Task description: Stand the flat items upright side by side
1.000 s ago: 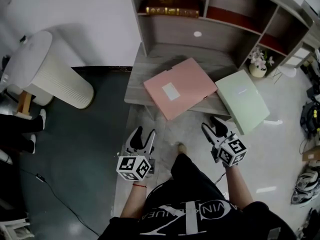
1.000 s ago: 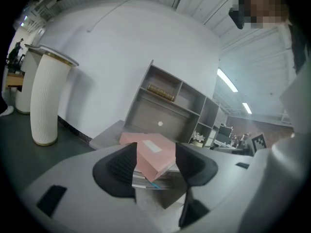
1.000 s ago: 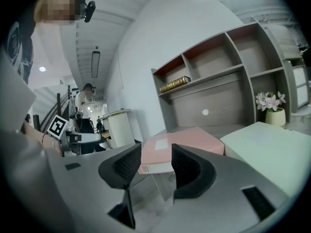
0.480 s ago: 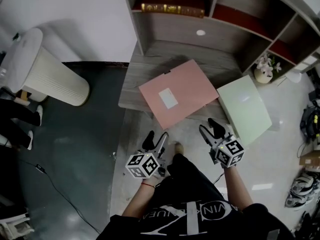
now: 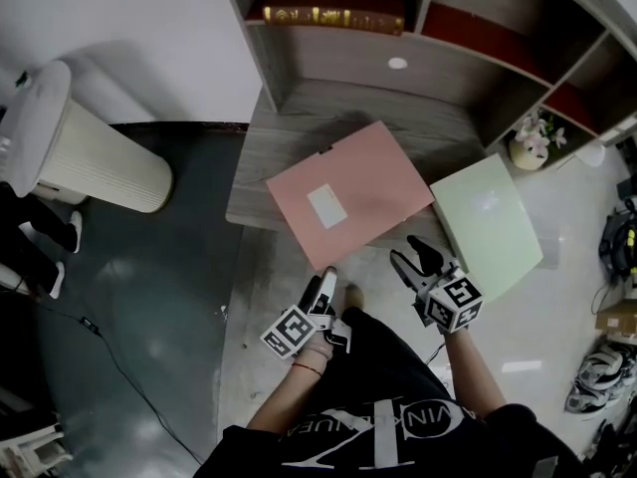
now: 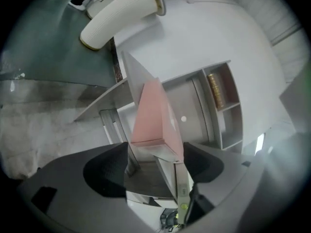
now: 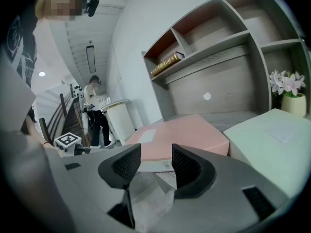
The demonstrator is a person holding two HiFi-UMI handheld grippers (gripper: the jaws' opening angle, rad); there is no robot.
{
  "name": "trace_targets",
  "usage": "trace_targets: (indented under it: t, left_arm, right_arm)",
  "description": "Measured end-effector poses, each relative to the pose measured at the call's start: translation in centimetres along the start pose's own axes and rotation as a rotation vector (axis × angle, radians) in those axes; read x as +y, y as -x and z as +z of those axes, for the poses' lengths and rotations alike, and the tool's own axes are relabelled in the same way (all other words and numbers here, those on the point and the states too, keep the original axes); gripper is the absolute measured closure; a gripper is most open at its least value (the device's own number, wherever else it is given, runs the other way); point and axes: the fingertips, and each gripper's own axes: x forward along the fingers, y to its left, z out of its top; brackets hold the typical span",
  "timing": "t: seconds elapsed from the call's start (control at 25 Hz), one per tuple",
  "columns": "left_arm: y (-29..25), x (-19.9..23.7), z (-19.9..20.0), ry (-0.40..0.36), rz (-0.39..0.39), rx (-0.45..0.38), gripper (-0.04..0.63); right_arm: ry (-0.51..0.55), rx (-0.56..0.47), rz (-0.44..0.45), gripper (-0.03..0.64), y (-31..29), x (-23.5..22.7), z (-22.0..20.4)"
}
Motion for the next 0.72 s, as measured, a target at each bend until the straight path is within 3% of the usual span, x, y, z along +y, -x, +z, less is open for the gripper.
trace_targets:
  t: [0.2, 0.72]
  left_arm:
    - [-1.7, 0.7, 0.1, 0.105, -0.034, -0.086, 0.235]
    - [-3.7, 2.1, 1.4, 0.240, -0.081, -0.232, 0.232]
  right_arm:
    - [0.023, 0.028, 0.018, 0.410, -0.7, -1.1, -0.3]
    - [0.105, 0.097, 0.059, 0.410, -1.8, -1.1, -1.0]
